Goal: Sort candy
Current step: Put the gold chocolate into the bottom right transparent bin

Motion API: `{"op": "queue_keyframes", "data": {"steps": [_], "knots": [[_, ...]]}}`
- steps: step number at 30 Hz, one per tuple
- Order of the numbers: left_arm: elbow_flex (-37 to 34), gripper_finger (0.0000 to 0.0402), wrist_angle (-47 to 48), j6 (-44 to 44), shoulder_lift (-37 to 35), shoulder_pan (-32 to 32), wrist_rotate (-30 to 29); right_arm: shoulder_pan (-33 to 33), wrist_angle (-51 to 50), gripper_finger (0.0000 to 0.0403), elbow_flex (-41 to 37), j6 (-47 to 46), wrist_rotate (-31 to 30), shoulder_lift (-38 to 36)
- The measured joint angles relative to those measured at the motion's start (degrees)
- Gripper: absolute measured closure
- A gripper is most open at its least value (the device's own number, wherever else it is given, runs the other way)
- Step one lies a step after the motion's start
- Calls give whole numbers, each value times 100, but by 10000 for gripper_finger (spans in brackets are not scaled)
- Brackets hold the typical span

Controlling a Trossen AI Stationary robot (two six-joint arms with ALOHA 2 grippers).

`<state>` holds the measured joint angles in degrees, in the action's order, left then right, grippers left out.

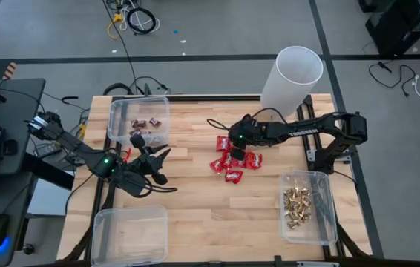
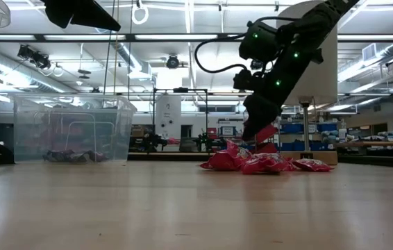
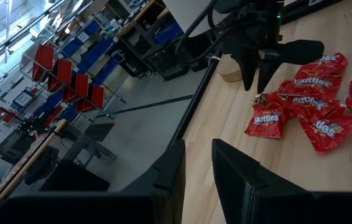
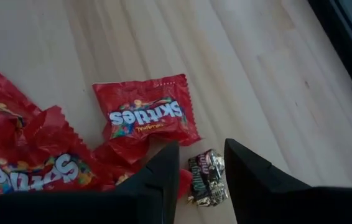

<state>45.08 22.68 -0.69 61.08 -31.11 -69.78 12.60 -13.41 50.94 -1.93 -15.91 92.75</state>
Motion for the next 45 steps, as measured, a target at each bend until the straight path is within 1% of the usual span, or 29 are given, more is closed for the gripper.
{"op": "queue_keyframes", "data": {"steps": [4,6,8,11,15,20,25,29,39,45], "knots": [[0,319,0,-2,0,0,0,2,11,290,2,-20,-86,0],[0,319,0,-2,0,0,0,11,13,290,2,-211,-119,0],[0,319,-2,-3,0,0,0,17,11,290,1,-680,-216,0],[0,319,0,-2,0,0,0,22,13,290,2,-1401,-191,0],[0,319,0,-2,0,0,0,24,22,290,2,-2739,-63,0],[0,319,0,-3,0,0,0,-22,48,290,2,-3610,-103,0],[0,319,-1,-4,0,0,0,-81,-11,290,2,-3879,-400,0],[0,319,-1,-4,0,0,0,-88,-36,290,2,-4120,-451,18],[2,319,-2,-20,-2,0,2,-129,125,290,7,-4454,-658,554],[2,319,3,-40,-2,0,20,-122,-121,291,8,-4640,-958,588]]}}
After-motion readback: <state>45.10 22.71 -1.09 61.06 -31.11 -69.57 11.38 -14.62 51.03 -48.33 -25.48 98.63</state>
